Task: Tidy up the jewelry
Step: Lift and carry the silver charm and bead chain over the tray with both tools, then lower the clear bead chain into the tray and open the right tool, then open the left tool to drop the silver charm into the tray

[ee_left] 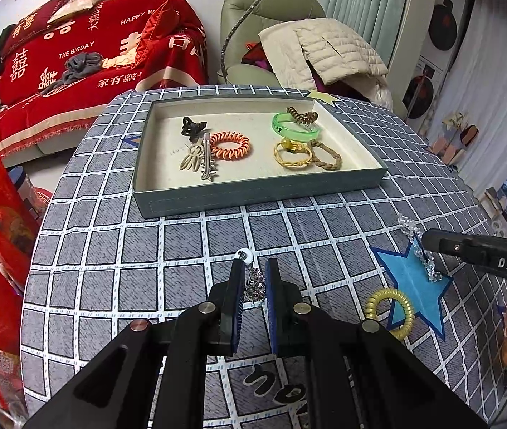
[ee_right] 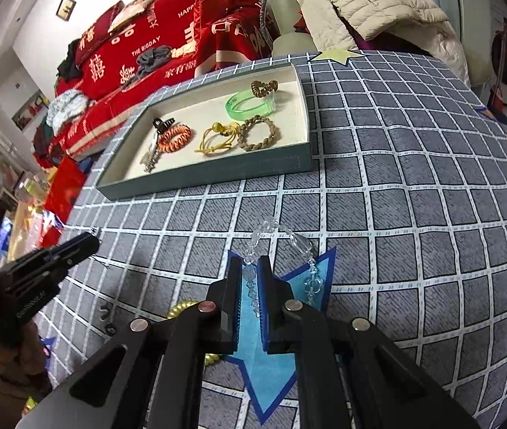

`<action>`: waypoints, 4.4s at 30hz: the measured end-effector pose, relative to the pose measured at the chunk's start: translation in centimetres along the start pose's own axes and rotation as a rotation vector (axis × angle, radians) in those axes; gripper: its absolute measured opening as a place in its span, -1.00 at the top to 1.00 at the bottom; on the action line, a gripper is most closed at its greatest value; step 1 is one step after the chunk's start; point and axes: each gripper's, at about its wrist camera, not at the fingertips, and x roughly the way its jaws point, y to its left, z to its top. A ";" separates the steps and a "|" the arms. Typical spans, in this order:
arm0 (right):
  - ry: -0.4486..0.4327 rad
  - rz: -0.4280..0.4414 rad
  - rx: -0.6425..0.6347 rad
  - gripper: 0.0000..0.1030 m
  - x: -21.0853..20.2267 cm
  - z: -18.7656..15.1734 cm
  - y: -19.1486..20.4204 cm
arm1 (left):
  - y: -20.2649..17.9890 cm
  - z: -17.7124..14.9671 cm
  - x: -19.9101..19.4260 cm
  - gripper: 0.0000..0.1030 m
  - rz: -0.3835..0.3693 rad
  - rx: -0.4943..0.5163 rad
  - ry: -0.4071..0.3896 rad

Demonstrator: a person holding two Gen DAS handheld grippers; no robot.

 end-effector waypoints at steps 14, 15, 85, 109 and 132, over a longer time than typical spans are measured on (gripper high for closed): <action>-0.042 0.054 0.054 0.83 -2.0 1.2 0.2 | -0.1 0.7 -1.4 0.36 -0.007 0.003 -0.040; -0.045 0.056 0.053 0.83 -2.1 1.3 0.2 | 0.0 0.8 -1.6 0.36 -0.006 0.003 -0.045; -0.036 0.026 0.034 0.83 10.2 15.5 1.0 | 3.2 13.2 11.4 0.36 0.229 -0.016 -0.030; 0.023 -0.063 0.020 0.79 12.1 13.4 -0.1 | 1.9 12.3 12.1 0.36 0.272 0.061 -0.027; -0.091 -0.016 0.009 -0.04 7.6 13.4 1.2 | 1.8 12.8 10.8 0.35 0.274 0.045 -0.043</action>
